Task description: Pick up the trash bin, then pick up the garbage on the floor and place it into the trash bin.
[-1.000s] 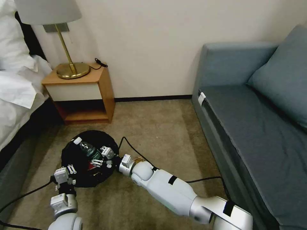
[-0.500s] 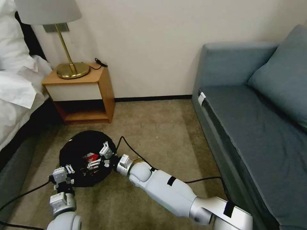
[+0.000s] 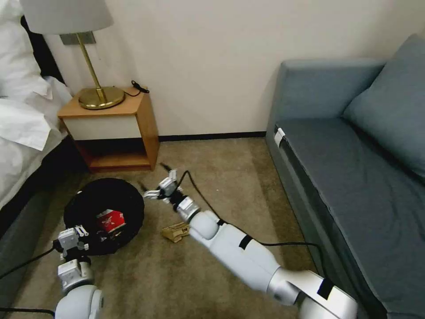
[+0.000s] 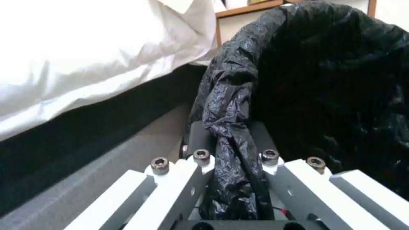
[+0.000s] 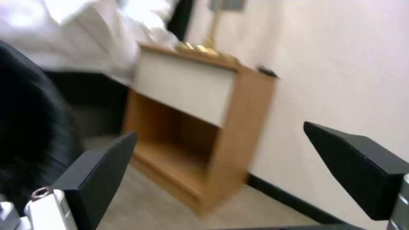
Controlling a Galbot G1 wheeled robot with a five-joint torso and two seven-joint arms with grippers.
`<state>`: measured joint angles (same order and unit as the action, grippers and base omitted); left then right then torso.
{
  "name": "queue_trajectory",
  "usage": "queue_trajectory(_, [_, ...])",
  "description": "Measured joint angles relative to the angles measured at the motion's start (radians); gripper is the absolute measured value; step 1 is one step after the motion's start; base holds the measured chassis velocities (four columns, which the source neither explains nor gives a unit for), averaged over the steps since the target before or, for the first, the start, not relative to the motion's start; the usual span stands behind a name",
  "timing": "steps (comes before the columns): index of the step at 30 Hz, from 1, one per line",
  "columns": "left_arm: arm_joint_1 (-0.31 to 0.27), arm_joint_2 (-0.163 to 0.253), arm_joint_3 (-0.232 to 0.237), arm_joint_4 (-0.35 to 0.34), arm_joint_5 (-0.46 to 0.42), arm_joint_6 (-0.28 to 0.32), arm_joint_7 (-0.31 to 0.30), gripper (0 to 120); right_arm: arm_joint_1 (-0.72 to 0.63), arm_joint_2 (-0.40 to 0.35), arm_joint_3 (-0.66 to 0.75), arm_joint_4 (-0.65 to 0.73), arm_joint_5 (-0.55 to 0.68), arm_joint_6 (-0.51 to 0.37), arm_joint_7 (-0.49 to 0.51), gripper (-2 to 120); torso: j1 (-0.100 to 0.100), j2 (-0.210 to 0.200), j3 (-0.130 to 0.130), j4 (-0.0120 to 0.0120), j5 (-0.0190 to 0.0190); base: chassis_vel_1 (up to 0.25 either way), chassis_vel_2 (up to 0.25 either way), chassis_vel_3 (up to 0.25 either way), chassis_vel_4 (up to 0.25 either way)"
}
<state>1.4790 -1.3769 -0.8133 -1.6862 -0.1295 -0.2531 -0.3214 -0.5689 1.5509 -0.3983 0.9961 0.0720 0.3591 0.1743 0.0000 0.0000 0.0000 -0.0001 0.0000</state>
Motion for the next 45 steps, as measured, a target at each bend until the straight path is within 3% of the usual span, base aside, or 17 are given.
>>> queue_trajectory(9, [0.008,0.01,-0.005,0.001,-0.013,0.0,-0.004,6,-0.026,-0.027,0.052,-0.049,-0.008,-0.051,0.047,100,0.0,0.0,0.0,-0.0001,0.0001,0.0,0.0,0.0,0.0])
queue_trajectory(45, [0.009,0.009,0.013,0.012,-0.009,-0.007,-0.003,6,-0.063,-0.013,0.082,-0.086,-0.005,-0.037,-0.013,100,0.0,0.0,0.0,0.0001,0.0,0.0,0.0,0.0,0.0])
